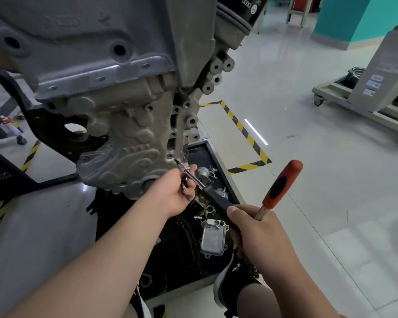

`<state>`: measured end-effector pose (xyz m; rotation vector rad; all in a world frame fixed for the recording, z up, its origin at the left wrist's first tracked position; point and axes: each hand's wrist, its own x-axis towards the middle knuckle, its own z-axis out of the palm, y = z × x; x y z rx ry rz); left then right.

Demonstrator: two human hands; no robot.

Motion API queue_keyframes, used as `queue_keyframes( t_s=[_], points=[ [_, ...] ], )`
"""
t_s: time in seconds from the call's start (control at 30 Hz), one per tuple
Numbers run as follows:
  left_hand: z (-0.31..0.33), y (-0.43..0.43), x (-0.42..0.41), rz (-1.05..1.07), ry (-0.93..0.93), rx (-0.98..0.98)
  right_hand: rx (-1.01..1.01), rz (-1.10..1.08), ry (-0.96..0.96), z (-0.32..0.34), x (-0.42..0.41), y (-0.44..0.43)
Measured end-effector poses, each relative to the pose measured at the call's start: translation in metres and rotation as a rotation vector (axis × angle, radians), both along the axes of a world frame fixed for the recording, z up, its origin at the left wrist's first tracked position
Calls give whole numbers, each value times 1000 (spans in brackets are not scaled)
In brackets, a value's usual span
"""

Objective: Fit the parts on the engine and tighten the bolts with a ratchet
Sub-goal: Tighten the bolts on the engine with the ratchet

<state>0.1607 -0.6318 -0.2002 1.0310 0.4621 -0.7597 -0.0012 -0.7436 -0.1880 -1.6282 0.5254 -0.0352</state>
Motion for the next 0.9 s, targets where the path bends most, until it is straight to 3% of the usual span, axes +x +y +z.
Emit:
queue_keyframes(
  t_s=[0.23,0.9],
  points=[
    [-2,-9,3,79,7,-141,79,-101,42,7,-6,-11],
    [-6,-9,5,9,-141,47,107,-85,33,-1,-10,-11]
  ],
)
